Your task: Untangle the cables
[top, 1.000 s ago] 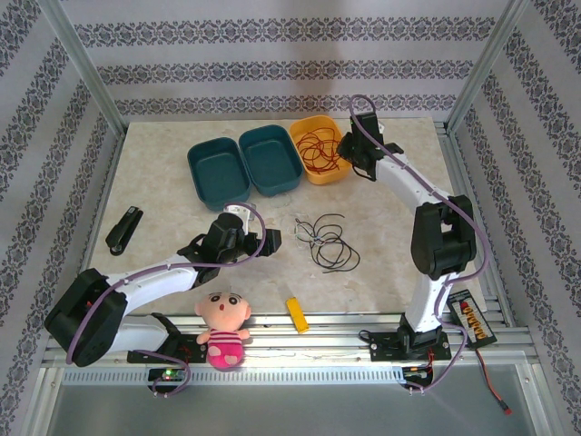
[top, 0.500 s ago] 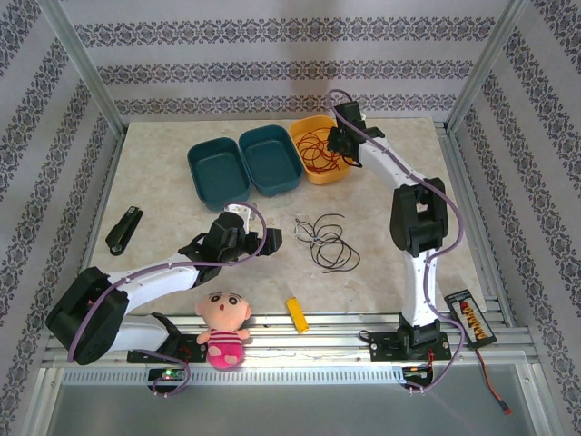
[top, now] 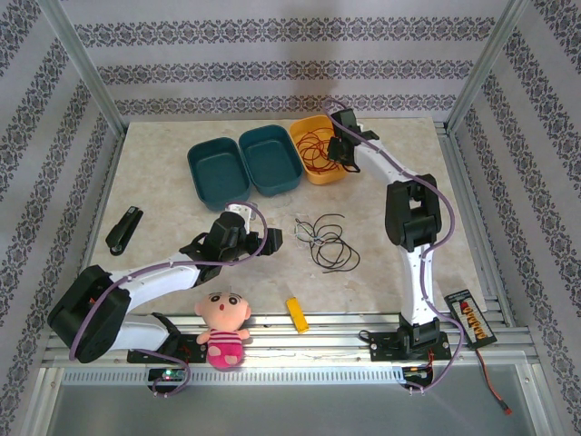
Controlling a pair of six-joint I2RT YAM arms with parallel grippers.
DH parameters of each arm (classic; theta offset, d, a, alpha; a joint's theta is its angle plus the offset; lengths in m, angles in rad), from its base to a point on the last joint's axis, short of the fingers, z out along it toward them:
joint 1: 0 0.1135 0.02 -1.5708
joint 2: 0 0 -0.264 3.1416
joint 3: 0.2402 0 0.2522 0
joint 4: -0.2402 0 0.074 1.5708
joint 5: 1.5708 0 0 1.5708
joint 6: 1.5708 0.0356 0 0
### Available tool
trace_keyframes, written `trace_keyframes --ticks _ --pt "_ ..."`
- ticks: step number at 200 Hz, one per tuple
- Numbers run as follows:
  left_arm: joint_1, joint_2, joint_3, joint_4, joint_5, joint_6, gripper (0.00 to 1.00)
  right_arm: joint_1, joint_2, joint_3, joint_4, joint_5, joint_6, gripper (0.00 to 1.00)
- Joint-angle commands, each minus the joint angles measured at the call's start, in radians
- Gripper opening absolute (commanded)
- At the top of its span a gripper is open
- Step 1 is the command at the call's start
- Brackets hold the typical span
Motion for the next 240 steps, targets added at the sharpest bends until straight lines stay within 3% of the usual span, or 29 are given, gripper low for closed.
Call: trace_keyframes --ticks 1,22,90,146,198,240 --pt "0.007 0.005 0.029 0.022 0.016 -0.014 0.99 0.012 0.032 0.023 -0.026 -0.005 -0.019 0.14" --pt "0.007 0.003 0.028 0.023 0.016 -0.014 0.99 0.018 0.040 0.029 -0.031 -0.023 -0.024 0.08" --pt "0.007 0.002 0.025 0.026 0.020 -0.016 0.99 0.044 0.012 0.024 -0.045 -0.073 -0.051 0.09" --pt "0.006 0.006 0.025 0.036 0.026 -0.020 0.99 0.055 -0.024 0.051 -0.083 -0.080 -0.082 0.19" --pt "0.007 0.070 0.109 0.022 0.063 -0.046 0.96 0.075 -0.224 -0.099 -0.037 -0.087 -0.092 0.28" --pt "0.006 0.192 0.236 -0.045 0.137 -0.043 0.90 0.077 -0.463 -0.362 0.052 -0.124 -0.093 0.35"
